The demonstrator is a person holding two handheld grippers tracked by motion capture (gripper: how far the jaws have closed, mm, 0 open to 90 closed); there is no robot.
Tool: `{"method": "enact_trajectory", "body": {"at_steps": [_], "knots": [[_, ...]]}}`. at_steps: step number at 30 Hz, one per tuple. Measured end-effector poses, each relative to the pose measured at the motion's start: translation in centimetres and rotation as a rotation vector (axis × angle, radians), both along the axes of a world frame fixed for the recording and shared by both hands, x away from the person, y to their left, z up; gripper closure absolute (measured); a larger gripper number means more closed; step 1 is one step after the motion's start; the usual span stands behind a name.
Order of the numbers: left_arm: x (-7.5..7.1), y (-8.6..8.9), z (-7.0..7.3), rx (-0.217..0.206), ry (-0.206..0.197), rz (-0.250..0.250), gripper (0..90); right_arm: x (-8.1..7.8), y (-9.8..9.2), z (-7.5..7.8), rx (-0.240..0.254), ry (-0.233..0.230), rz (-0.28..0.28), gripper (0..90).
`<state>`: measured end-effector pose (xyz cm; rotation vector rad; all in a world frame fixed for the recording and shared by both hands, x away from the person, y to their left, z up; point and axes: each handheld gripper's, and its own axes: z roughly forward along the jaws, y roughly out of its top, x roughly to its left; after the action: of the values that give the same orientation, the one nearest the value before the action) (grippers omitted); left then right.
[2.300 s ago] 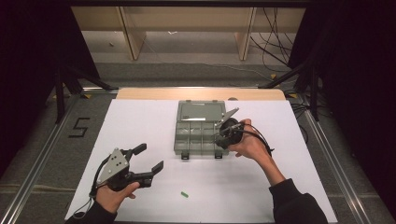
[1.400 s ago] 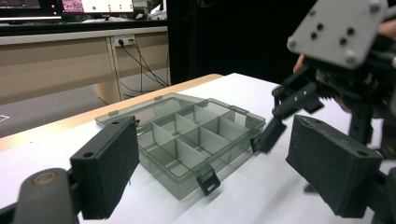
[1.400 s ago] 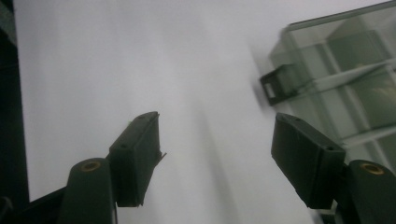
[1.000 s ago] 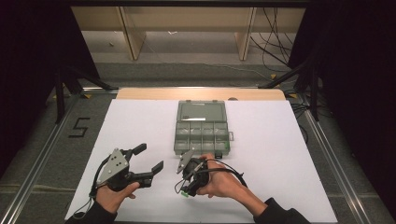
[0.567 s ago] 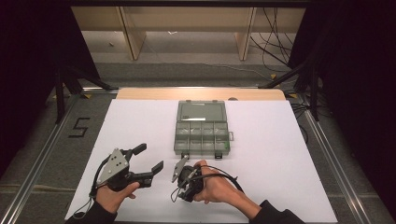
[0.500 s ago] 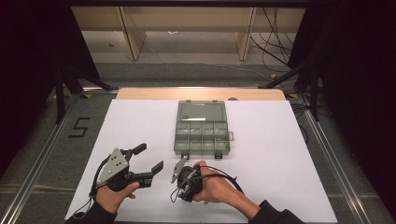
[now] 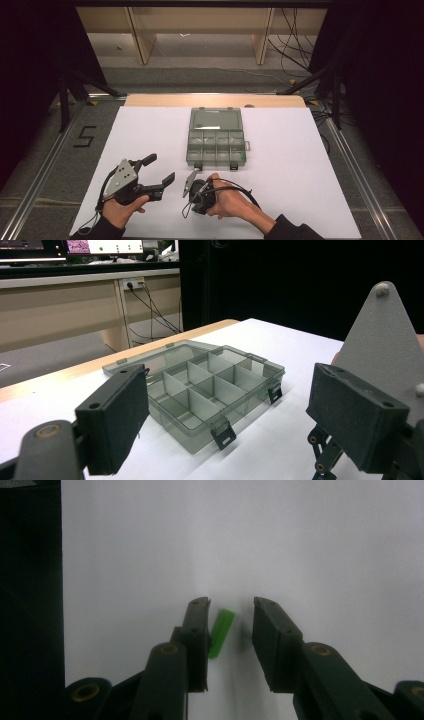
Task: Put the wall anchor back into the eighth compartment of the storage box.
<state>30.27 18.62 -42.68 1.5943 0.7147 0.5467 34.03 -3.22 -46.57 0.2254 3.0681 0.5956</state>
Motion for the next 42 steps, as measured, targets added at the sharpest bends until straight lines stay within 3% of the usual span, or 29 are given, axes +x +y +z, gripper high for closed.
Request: {"method": "enact_trajectory", "body": {"at_steps": [10, 24, 42], "knots": [[0.0, 0.0, 0.0, 0.004, -0.004, -0.003, 15.9, -0.1, 0.0, 0.0, -0.007, 0.016, 0.004, 84.3], [0.0, 0.0, 0.0, 0.004, -0.004, -0.001, 15.9, 0.5, -0.6, 0.6, 0.009, -0.006, 0.011, 84.6], [0.0, 0.0, 0.0, -0.003, 0.0, 0.002, 15.9, 2.7, -3.6, 3.0, 0.067, -0.034, -0.068, 84.6]]}}
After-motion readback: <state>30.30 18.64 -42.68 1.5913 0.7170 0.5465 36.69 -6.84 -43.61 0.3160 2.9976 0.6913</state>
